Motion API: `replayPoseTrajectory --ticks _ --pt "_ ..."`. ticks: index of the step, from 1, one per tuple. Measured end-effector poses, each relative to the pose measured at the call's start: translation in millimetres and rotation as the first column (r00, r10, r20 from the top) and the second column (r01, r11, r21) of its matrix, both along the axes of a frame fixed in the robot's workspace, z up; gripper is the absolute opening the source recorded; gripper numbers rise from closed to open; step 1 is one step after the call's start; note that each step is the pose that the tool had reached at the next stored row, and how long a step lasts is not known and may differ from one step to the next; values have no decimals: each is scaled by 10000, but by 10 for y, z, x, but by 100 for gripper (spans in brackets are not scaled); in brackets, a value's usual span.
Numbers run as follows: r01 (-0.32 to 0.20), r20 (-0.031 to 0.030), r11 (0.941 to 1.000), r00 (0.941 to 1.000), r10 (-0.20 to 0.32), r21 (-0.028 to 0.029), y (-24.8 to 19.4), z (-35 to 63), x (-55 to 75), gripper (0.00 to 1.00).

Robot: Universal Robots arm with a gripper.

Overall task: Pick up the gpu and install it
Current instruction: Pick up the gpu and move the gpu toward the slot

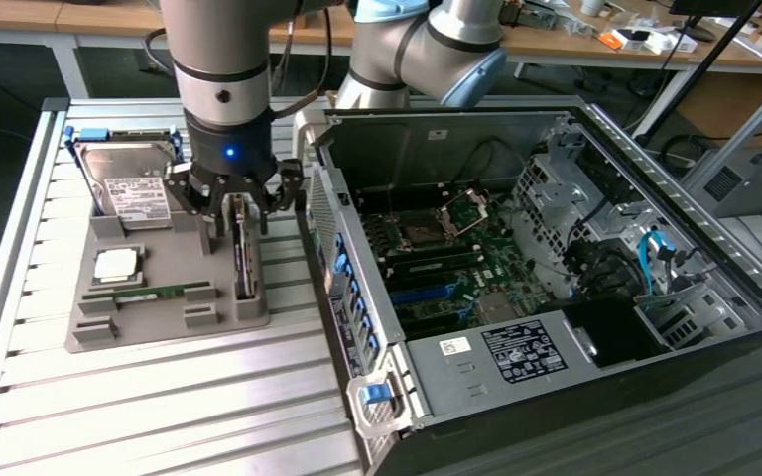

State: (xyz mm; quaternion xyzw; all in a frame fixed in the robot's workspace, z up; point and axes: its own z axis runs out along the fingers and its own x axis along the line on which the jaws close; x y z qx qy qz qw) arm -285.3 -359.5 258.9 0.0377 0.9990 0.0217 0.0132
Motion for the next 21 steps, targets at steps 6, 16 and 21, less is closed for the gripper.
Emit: replayPoseTrajectory --ticks 6,16,21 --pt "0 0 10000 10000 0 -1 3 -83 -17 54" --pt "0 -3 10000 10000 0 -3 11 -174 -18 54" --pt "0 -1 10000 10000 0 -1 11 -175 -18 54"
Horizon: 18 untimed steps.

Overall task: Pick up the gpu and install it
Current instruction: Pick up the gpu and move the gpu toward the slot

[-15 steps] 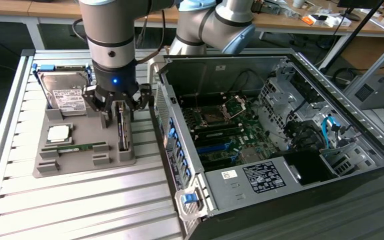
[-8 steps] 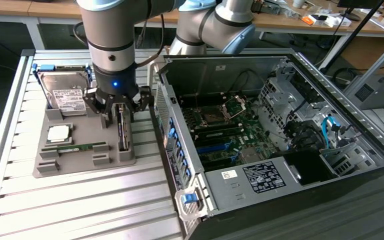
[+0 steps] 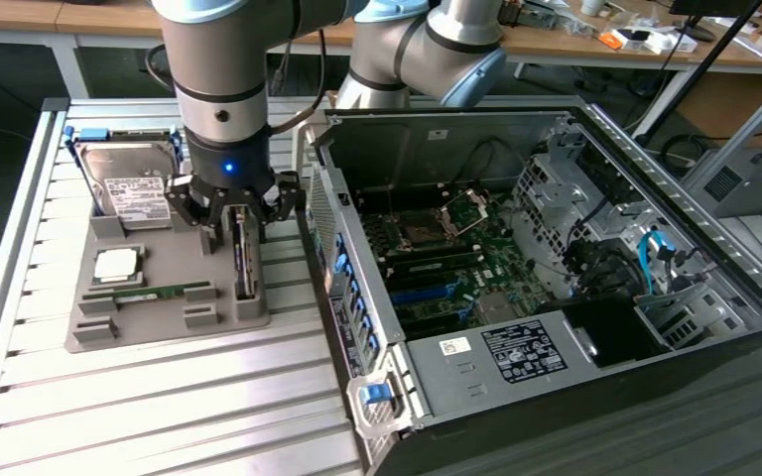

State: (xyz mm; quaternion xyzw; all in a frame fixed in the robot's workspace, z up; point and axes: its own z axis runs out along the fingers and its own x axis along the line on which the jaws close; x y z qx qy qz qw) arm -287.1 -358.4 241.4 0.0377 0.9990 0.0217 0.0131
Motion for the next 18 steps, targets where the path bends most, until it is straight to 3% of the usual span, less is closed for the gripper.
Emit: replayPoseTrajectory --ticks 5,8,10,11,18 --pt "0 0 10000 10000 0 0 0 0 0 53" --pt "0 0 10000 10000 0 0 0 0 0 34" --pt "0 -1 10000 10000 0 0 0 0 0 34" --pt "0 0 10000 10000 0 -1 0 0 0 28" --pt "0 0 10000 10000 0 0 0 0 0 27"
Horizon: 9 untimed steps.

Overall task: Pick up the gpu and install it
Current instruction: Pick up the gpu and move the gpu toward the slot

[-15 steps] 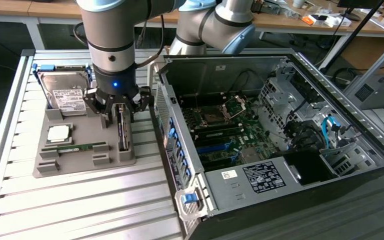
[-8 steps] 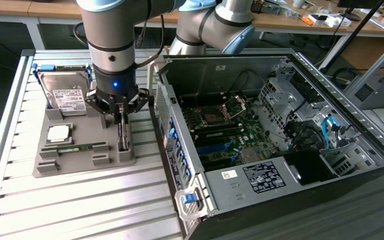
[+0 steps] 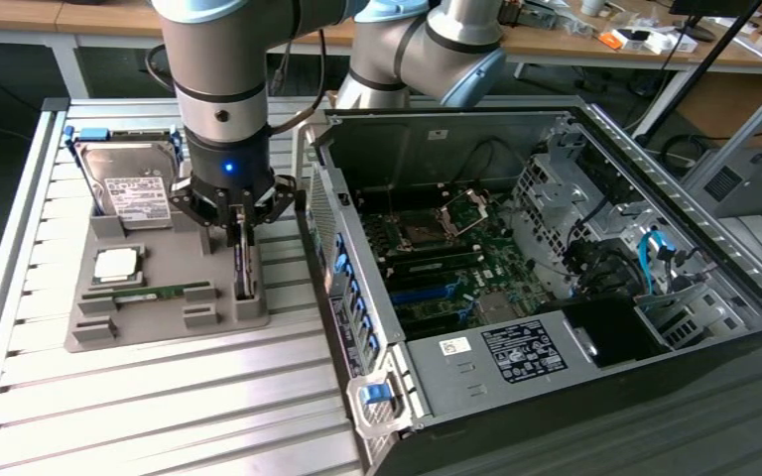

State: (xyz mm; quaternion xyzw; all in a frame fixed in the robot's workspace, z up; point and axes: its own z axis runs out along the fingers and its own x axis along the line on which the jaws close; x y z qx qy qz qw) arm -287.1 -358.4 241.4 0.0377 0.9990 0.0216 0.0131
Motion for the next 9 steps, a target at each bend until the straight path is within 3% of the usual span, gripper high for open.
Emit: replayPoseTrajectory --ticks 9 --pt "0 1 10000 10000 0 0 0 16 0 27"
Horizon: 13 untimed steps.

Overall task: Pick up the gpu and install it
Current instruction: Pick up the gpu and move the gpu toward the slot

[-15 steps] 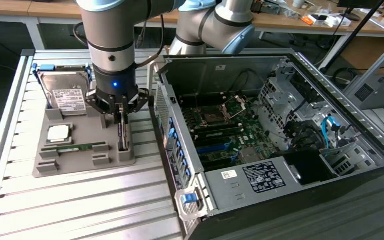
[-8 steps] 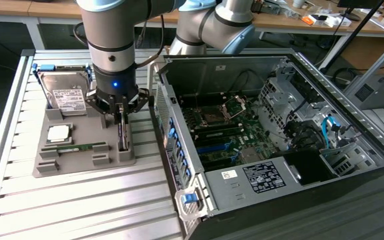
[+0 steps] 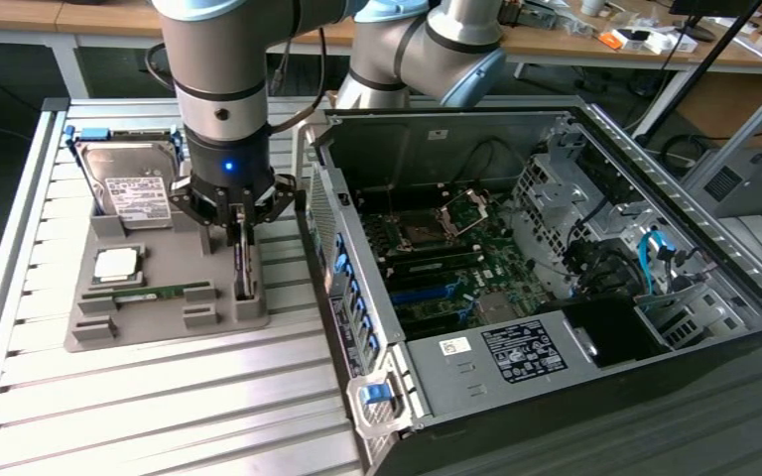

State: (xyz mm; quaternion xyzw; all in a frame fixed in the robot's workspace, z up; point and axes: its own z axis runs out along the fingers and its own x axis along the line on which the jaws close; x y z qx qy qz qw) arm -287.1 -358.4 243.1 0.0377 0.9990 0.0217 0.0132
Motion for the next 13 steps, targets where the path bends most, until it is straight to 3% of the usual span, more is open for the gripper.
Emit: replayPoseTrajectory --ticks 13 --pt "0 0 10000 10000 0 0 0 20 0 27"
